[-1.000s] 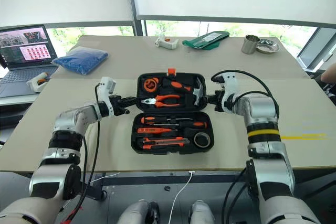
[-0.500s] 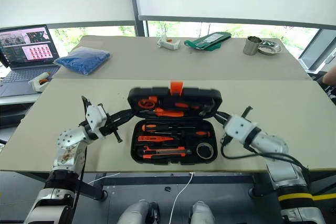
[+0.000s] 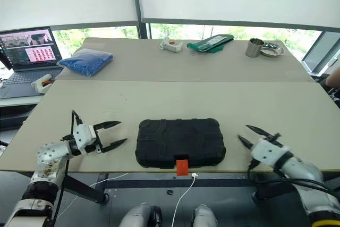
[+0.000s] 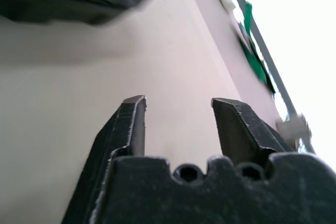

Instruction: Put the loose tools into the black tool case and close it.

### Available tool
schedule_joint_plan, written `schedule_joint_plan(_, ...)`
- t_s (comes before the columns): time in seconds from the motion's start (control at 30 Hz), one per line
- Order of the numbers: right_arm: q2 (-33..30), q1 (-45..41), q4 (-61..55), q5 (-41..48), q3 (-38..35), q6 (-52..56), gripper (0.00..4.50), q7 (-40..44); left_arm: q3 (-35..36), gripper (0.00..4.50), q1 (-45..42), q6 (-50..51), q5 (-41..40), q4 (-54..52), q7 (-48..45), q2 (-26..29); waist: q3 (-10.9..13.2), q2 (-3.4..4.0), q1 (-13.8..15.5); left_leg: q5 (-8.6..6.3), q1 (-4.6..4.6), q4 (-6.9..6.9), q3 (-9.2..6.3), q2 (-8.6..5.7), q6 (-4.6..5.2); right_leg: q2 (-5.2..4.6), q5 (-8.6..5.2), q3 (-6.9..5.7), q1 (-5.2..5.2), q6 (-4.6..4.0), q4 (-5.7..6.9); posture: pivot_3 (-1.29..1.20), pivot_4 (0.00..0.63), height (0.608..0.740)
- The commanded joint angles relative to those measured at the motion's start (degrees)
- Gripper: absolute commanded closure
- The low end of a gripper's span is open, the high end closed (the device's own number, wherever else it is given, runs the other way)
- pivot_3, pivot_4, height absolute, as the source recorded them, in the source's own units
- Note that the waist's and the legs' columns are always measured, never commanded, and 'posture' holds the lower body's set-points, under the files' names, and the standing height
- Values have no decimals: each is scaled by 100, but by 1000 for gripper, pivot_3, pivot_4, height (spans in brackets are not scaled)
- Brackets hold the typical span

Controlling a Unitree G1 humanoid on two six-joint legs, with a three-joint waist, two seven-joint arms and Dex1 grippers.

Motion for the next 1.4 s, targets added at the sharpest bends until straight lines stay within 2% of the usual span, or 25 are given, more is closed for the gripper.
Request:
schedule_joint_plan(0.03,-443,927,-1673,1832,-366,1439,3636,1179,-57,1769,-492,974,-240,-388,158,-81,0,0,27,-1,0,0,-3,0,1,0,-1,-1,2,1,-1,0,150,740)
schedule_joint_plan(0.1,-730,1484,-2492,2391,-369,2203,4136,1676,-138,2318,-749,1436,-232,-456,235,-156,0,-2,79,-1,-1,3,-7,0,1,0,-2,-2,2,0,1,0,150,740)
schedule_joint_plan(0.13,-852,1681,-2829,2483,-304,2471,4500,1818,-203,2798,-887,1609,-175,-427,242,-198,-2,-7,89,-1,0,3,-13,1,1,2,-3,-1,7,0,0,0,150,740)
schedule_joint_plan(0.3,-883,1699,-3796,2613,157,3503,4500,1976,-649,4463,-1481,1745,401,-28,443,-374,-3,-13,97,-3,5,11,-15,4,2,4,-17,-6,16,-27,-11,0,150,740)
schedule_joint_plan(0.5,-709,813,-3931,2256,885,4442,4500,1954,-1101,4463,-2052,1544,792,661,38,-547,1,-21,121,-5,-5,10,-14,1,5,5,-17,-10,-3,-29,-19,0,150,740)
schedule_joint_plan(0.6,-733,386,-3584,1537,1224,4064,4500,2137,-1118,4463,-2189,1520,822,903,-62,-580,2,-22,127,-5,-24,13,-14,-1,9,4,-15,-11,-8,-30,-22,0,150,740)
schedule_joint_plan(0.8,-14,-657,-2917,1083,1398,3869,4500,1857,-1141,4463,-2224,1626,903,1123,-262,-526,12,-38,94,-5,-30,19,-8,1,12,6,6,-12,-14,-2,-19,0,150,740)
schedule_joint_plan(1.03,1060,-2152,-1467,618,1405,3558,4500,1349,-721,4463,-2024,2513,474,717,-28,-617,19,-48,-20,2,-31,26,-9,5,3,7,10,-11,-26,-3,12,0,150,740)
schedule_joint_plan(1.1,1201,-2416,-1102,472,1458,3417,4500,1329,-540,4463,-1950,2789,291,501,69,-637,19,-48,-20,24,-32,25,-8,5,39,9,10,-11,-27,-4,15,0,150,740)
schedule_joint_plan(1.17,1309,-2629,-800,366,1480,3327,4500,1291,-411,4463,-1934,2894,293,432,264,-574,20,-49,-14,24,-33,25,-8,3,44,9,25,-11,-25,-31,17,0,150,740)
schedule_joint_plan(1.3,1331,-2720,-632,353,1352,3298,4500,1367,-225,4463,-2145,2883,385,396,668,-391,20,-49,-12,26,-36,25,-6,1,44,9,26,-11,-25,-32,16,0,150,740)
schedule_joint_plan(1.4,1177,-2433,-772,490,1140,3319,4500,1482,-327,4463,-2296,3246,59,-209,169,-385,20,-49,5,24,-36,25,-7,1,42,8,26,-12,-24,-32,15,0,150,740)
